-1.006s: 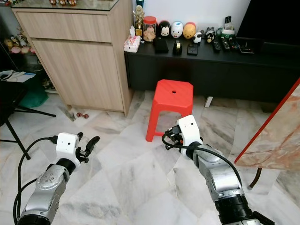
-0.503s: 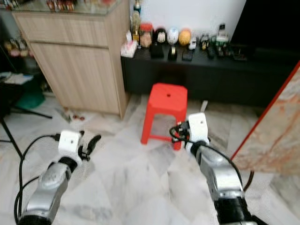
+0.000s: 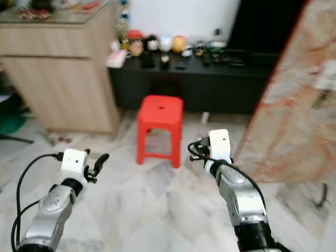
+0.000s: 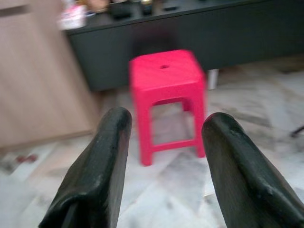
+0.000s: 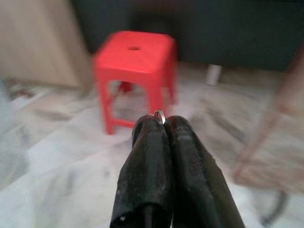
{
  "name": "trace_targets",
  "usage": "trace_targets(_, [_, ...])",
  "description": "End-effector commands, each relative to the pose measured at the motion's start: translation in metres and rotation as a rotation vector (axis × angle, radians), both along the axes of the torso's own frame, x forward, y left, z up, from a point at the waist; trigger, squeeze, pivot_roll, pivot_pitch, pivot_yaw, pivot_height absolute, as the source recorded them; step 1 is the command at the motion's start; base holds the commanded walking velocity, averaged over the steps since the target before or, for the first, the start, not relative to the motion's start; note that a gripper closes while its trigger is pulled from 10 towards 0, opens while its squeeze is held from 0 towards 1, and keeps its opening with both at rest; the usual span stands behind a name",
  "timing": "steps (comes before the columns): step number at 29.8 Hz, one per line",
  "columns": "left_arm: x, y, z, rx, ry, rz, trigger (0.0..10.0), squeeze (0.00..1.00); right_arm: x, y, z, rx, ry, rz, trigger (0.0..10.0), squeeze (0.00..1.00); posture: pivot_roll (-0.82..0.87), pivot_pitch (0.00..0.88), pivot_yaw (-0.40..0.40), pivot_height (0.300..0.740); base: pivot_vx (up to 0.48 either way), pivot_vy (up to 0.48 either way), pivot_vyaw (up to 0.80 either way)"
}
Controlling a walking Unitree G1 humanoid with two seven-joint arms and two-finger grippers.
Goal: Hang keys on a hook
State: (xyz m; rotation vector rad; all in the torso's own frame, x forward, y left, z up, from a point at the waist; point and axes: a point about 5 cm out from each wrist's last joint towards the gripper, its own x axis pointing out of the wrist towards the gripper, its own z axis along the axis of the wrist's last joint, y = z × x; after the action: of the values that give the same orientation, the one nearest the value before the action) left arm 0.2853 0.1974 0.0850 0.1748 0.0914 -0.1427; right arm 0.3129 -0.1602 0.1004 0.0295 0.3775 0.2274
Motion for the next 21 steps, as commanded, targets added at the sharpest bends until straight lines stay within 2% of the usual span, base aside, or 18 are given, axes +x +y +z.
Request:
trace_targets(1, [0.002,-0.01,0.001,-0.006,0.001,-0.027,10.0,0.0,0.0,-0.007,-0.001,0.0,0.009,-0.035,10.0,0.0,-0.08,0.0,-0.031,0.74,0.0,-0.244,-0.77])
trace_targets(5, [0.002,-0.01,0.002,-0.006,-0.003,-0.028,10.0,0.0,0.0,-0.005,0.0,0.0,0.007,-0.03,10.0,0.0,-0.08,0.009,-0.032,0.74,0.0,-0.248,-0.77])
trace_targets(21, [0.004,-0.006,0.012,-0.018,-0.033,-0.027,10.0,0.0,0.0,0.003,-0.001,0.024,0.007,-0.044,10.0,0.0,-0.06,0.022,-0.021,0.74,0.0,0.0,-0.77])
